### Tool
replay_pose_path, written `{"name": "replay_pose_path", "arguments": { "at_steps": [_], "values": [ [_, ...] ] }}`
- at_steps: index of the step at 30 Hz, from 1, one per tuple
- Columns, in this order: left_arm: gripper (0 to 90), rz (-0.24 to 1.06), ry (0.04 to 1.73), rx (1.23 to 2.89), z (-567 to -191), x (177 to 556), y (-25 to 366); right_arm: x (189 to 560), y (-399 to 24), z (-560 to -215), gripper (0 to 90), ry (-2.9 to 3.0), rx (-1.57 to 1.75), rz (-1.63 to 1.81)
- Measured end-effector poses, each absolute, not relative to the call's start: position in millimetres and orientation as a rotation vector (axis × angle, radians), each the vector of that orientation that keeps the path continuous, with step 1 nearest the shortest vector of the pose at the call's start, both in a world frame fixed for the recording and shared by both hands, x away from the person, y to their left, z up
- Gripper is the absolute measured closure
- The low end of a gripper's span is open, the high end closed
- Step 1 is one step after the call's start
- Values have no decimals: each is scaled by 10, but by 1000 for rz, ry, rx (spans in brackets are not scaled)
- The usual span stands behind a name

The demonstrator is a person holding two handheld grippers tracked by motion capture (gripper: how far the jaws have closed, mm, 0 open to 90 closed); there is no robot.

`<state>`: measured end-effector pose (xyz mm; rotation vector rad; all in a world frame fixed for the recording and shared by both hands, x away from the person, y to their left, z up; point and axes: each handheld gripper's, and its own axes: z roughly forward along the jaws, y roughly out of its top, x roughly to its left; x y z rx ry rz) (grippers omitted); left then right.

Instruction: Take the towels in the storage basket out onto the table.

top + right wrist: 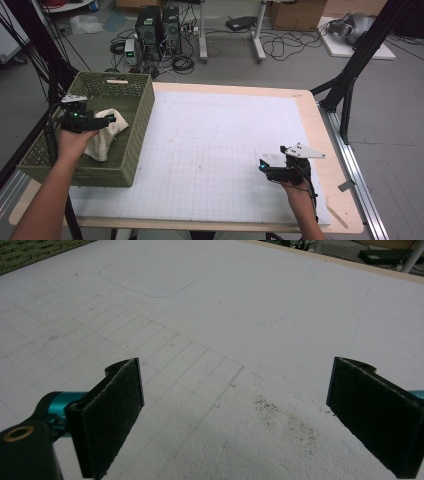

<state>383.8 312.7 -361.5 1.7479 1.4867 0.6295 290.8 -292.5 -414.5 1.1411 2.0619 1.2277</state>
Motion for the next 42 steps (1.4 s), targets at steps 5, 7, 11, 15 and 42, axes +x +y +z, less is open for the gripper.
{"name": "replay_pose_path", "arguments": {
  "at_steps": [5, 7, 11, 15, 42],
  "values": [
    [197, 641, 1570, 1810, -3727, 3881, 3159, 2913, -2924, -4148, 74, 2066, 1140, 1224],
    [197, 618, 1598, 1825, -3773, 3896, 3178, 2914, -2916, -4150, 74, 2069, 1140, 1221],
    [198, 549, 1640, 1888, -3864, 3936, 3178, 2914, -2906, -4150, 74, 2072, 1139, 1220],
    [199, 492, 1692, 1936, -3962, 3976, 3171, 2914, -2895, -4150, 74, 2074, 1138, 1220],
    [712, 653, 1567, 1734, -3681, 3811, 3280, 2909, -2919, -4143, 74, 2066, 1152, 1230]
  ]
}}
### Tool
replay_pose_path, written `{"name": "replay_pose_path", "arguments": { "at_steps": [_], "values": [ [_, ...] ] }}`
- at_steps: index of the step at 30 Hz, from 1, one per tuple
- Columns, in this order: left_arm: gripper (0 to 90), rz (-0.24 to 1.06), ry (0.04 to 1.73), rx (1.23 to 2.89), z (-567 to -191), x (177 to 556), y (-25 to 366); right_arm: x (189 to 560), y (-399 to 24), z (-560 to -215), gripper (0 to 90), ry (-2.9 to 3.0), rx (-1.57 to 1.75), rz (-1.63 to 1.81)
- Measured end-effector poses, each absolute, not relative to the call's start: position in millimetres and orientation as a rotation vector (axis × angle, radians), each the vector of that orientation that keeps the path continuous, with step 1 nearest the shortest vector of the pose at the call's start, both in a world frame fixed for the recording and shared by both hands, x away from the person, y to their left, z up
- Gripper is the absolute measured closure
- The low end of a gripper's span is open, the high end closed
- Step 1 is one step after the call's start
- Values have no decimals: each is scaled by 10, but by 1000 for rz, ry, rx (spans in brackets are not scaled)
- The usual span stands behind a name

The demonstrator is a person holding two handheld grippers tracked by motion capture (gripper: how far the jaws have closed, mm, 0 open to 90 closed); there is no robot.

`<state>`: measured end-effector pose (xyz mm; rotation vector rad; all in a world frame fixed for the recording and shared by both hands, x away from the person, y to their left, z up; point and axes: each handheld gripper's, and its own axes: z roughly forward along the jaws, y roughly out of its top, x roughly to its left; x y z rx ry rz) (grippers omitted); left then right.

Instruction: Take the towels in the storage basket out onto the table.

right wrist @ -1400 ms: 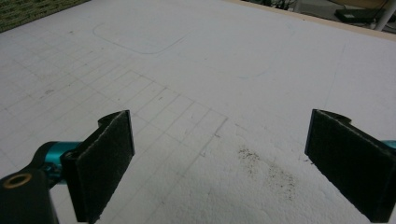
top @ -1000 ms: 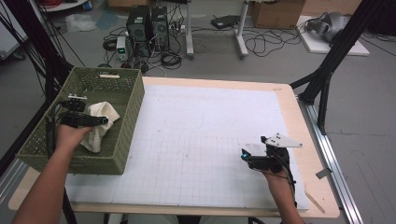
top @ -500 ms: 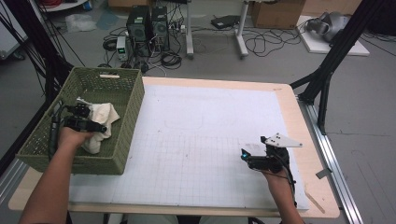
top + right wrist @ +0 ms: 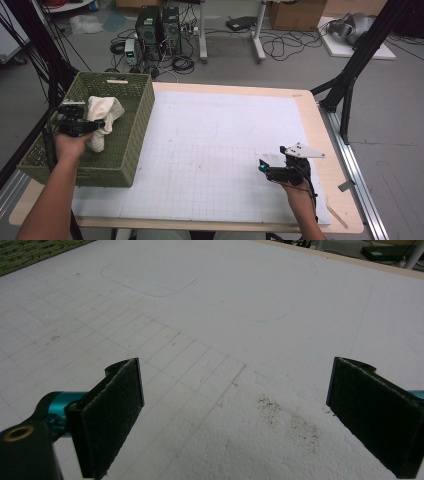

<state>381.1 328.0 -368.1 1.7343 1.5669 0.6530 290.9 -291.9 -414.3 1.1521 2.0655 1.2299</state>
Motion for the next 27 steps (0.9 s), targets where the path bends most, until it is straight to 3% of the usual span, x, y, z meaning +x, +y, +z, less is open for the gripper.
{"name": "replay_pose_path", "arguments": {
  "at_steps": [11, 27],
  "values": [
    [708, 785, 1326, 1525, -3325, 3539, 3254, 2911, -2909, -4146, 74, 2069, 1153, 1227],
    [707, 761, 1031, 1480, -2854, 3362, 2707, 2901, -2898, -4144, 74, 2076, 1142, 1225]
  ]
}}
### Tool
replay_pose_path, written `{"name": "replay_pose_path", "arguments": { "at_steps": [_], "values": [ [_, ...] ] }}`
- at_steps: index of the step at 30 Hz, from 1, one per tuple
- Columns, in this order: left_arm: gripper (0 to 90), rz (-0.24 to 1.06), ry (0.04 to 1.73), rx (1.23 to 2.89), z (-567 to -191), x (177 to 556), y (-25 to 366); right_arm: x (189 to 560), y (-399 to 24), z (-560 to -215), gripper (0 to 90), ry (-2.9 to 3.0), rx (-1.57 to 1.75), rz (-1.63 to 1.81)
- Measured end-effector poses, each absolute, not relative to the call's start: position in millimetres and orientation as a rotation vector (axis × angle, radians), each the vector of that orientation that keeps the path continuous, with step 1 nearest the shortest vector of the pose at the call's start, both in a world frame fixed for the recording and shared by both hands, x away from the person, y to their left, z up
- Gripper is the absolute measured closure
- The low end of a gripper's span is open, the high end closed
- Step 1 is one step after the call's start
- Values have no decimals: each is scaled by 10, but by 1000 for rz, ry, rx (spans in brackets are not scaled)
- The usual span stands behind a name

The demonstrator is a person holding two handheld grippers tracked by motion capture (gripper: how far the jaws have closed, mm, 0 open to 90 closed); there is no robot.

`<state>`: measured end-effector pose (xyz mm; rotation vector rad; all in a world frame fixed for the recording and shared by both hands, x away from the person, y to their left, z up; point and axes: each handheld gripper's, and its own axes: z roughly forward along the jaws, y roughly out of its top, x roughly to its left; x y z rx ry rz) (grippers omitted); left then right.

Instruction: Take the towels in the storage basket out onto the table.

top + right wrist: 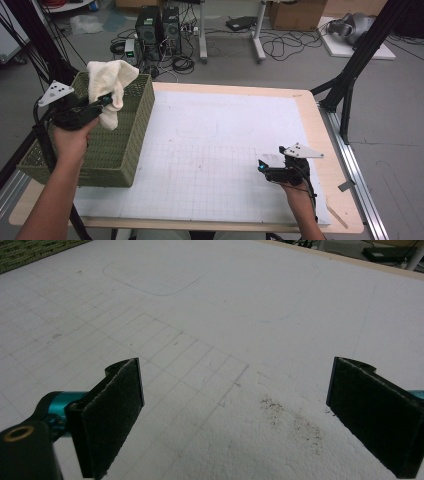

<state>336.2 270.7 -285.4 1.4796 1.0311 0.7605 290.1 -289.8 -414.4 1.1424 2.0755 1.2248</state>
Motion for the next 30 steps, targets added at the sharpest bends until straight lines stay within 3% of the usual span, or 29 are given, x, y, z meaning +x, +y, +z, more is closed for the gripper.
{"name": "replay_pose_path", "arguments": {
  "at_steps": [8, 30],
  "values": [
    [708, 675, 918, 1495, -2809, 3302, 2374, 2847, -2911, -4124, 74, 2062, 1146, 1228],
    [705, 438, 732, 1617, -3178, 3192, 1371, 2573, -2922, -4102, 74, 2031, 1160, 1207]
  ]
}}
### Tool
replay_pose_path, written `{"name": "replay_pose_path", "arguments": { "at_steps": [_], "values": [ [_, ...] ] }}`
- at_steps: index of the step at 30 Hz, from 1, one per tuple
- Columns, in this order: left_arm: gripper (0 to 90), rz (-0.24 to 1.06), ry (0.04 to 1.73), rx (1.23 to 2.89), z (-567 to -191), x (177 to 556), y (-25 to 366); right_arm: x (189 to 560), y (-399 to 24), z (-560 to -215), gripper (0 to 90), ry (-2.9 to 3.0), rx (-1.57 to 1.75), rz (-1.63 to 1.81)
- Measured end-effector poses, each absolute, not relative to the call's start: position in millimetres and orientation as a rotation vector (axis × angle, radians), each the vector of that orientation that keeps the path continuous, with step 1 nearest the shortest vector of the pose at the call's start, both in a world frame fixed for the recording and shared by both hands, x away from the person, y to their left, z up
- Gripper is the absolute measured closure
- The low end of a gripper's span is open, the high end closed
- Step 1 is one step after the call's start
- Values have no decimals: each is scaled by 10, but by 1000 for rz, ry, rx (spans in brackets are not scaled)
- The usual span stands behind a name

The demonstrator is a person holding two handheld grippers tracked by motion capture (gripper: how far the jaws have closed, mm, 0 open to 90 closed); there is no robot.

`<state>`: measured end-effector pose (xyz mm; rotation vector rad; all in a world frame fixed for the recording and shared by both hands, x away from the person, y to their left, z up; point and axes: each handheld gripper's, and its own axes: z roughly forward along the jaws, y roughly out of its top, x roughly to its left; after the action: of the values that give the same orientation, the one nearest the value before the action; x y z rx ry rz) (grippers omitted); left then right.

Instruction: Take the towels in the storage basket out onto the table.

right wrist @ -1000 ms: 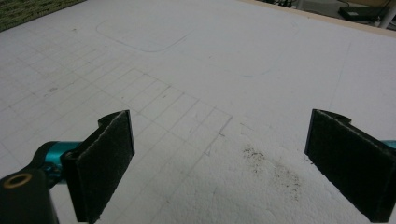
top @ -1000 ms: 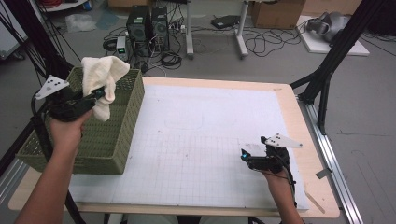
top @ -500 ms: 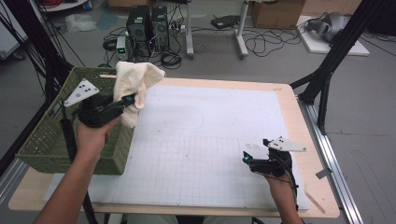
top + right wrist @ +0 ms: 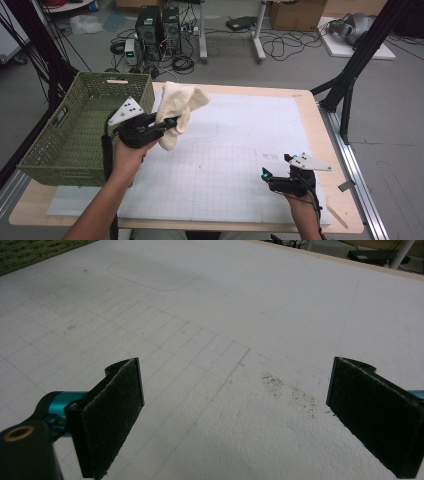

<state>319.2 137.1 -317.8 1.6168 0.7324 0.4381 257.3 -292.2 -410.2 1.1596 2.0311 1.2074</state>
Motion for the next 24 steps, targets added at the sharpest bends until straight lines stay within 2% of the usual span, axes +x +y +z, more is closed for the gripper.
{"name": "replay_pose_path", "arguments": {
  "at_steps": [14, 24],
  "values": [
    [691, 308, 679, 1754, -3697, 3300, 852, 2537, -2999, -4133, 74, 2039, 1169, 1181],
    [666, 257, 690, 1849, -3972, 3356, 654, 2511, -3008, -4132, 74, 2035, 1186, 1197]
  ]
}}
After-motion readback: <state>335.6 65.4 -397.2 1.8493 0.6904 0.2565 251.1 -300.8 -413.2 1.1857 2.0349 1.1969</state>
